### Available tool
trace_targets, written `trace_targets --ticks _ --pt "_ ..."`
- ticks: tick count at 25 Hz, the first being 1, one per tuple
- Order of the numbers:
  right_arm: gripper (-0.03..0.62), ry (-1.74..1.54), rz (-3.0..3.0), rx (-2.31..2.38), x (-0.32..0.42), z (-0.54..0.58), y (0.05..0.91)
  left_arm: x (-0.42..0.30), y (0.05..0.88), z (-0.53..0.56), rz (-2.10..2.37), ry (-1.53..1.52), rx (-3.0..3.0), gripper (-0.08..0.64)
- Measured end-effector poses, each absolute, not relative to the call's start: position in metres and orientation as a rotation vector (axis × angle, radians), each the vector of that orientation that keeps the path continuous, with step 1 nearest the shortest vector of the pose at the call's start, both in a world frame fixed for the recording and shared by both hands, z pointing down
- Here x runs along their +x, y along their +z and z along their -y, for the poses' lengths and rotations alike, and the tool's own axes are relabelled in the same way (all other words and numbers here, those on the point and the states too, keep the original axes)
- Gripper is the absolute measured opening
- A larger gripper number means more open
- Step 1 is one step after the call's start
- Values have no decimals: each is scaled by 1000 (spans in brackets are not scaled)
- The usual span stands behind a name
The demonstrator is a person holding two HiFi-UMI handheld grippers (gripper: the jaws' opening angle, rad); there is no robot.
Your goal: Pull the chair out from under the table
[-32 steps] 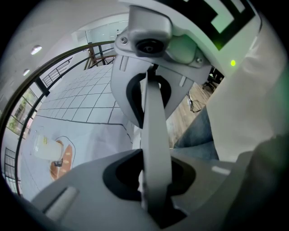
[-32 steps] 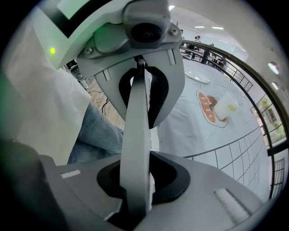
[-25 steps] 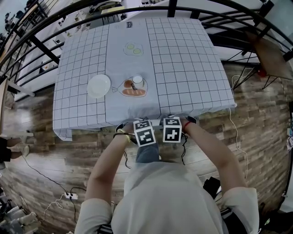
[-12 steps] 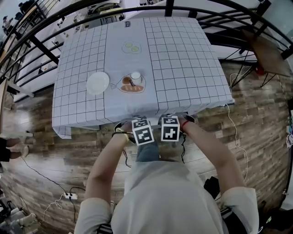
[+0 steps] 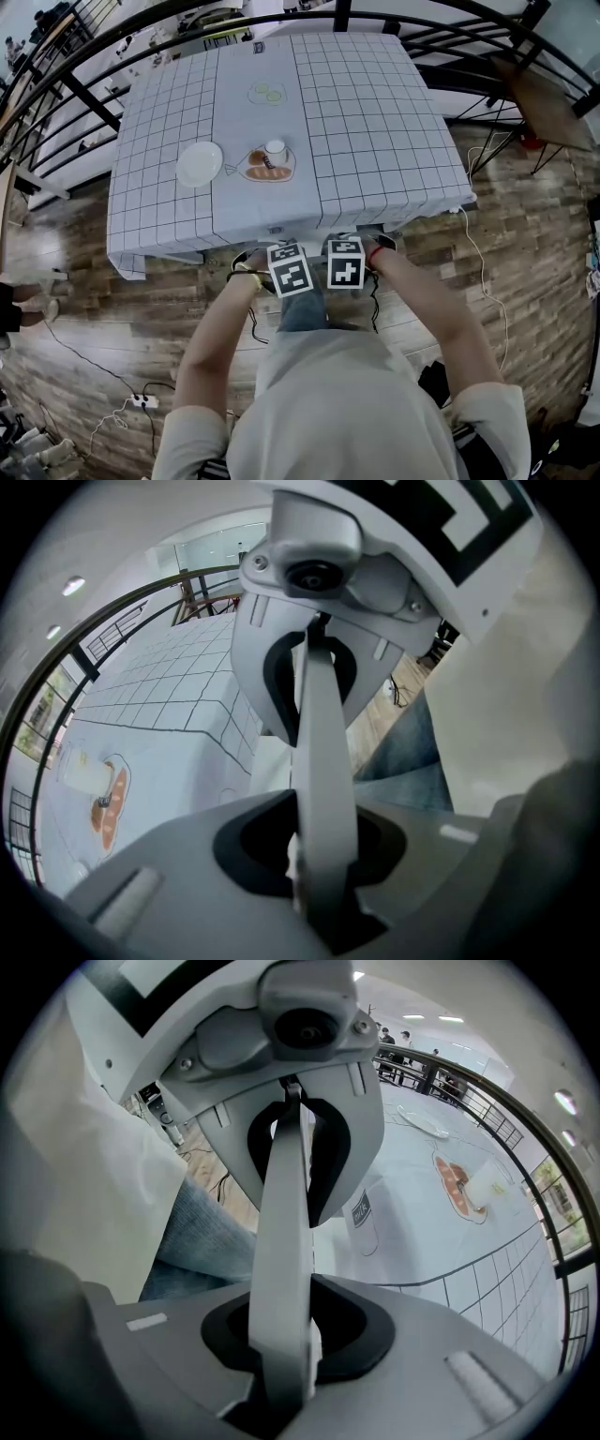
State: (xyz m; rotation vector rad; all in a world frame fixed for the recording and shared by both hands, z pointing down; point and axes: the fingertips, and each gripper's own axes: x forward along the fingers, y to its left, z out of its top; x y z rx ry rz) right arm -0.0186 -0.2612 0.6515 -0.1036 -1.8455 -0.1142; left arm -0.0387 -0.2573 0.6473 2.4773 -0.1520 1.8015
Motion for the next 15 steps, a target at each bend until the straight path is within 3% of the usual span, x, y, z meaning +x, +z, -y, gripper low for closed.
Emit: trace_targets --ticks 15 --pt "75 -99 1851 -91 -17 227 651 -37 647 223 147 1810 2475 81"
